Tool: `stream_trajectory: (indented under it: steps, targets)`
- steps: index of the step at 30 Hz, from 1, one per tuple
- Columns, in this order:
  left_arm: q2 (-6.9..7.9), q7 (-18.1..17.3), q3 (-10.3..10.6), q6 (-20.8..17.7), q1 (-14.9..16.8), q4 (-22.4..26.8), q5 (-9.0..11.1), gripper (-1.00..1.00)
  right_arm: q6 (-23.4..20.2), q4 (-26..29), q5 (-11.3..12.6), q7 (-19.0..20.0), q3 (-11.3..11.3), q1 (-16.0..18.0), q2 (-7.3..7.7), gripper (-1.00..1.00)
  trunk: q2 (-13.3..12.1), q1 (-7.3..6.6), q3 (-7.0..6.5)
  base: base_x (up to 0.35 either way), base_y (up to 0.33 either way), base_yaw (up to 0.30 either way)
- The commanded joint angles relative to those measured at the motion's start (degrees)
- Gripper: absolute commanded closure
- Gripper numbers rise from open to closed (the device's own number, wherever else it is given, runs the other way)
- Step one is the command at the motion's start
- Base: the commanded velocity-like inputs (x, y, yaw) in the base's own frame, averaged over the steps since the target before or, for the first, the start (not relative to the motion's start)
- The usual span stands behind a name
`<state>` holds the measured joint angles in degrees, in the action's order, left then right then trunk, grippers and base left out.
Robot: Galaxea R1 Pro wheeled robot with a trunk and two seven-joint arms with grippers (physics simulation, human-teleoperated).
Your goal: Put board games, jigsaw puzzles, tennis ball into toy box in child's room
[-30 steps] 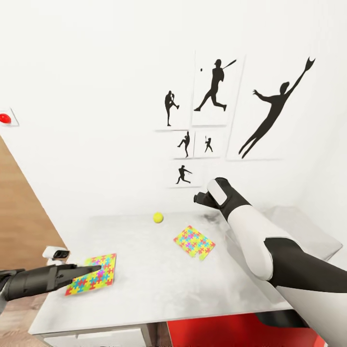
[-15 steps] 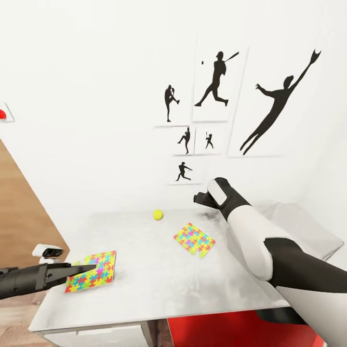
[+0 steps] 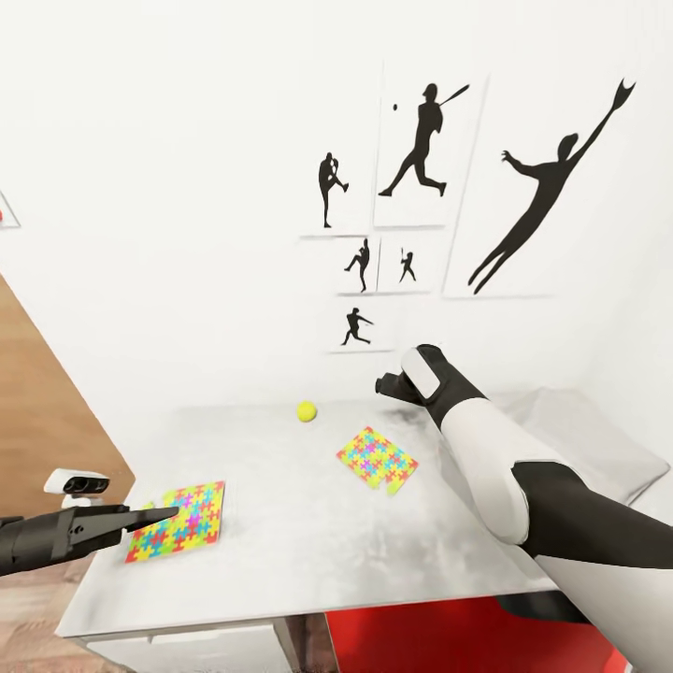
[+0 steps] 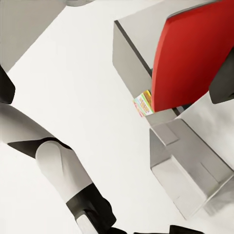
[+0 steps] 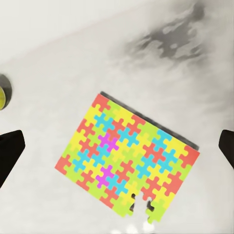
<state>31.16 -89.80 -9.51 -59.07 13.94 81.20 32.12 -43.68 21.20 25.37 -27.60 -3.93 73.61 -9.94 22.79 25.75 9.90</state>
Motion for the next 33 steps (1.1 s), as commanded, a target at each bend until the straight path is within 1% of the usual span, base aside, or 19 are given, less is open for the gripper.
stream_trajectory:
  steps: [1,7,10,12,15,19,33]
  targets:
    - [0.05,-0.2,0.02,-0.61,0.04,0.02,0.01,-1.0,-0.09,0.08,0.3,-0.44,-0.39,0.05,-0.06,-1.0,0.13,0.03,0.22,0.0,0.0,0.0]
    - [0.06,-0.2,0.02,-0.61,0.04,0.02,0.04,-1.0,-0.09,0.1,0.3,-0.44,-0.15,0.06,-0.06,-1.0,0.13,0.03,0.77,0.0,0.0,0.0]
    - [0.06,-0.2,0.02,-0.61,0.04,0.02,0.04,-1.0,-0.08,0.13,0.3,-0.44,0.72,0.06,-0.06,-1.0,0.13,0.03,1.05,0.0,0.0,0.0]
    - [0.05,-0.2,0.02,-0.61,0.04,0.02,0.04,-1.0,-0.03,0.15,0.3,-0.44,1.8,0.08,-0.06,-1.0,0.13,0.03,1.24,0.0,0.0,0.0]
    - [0.05,-0.2,0.02,-0.61,0.04,0.02,0.04,-1.0,-0.02,0.15,0.3,-0.44,2.43,0.11,-0.06,-1.0,0.13,0.03,1.51,0.0,0.0,0.0]
    - [0.06,-0.2,0.02,-0.61,0.04,0.02,0.04,-1.0,0.25,0.14,0.3,-0.42,2.76,0.11,-0.06,-1.0,0.13,0.03,1.88,0.0,0.0,0.0]
    - [0.04,-0.2,0.02,-0.61,0.04,-0.02,0.04,-1.0,0.69,0.16,0.3,-0.4,2.87,0.11,-0.06,-1.0,0.13,0.03,3.18,0.0,0.0,0.0]
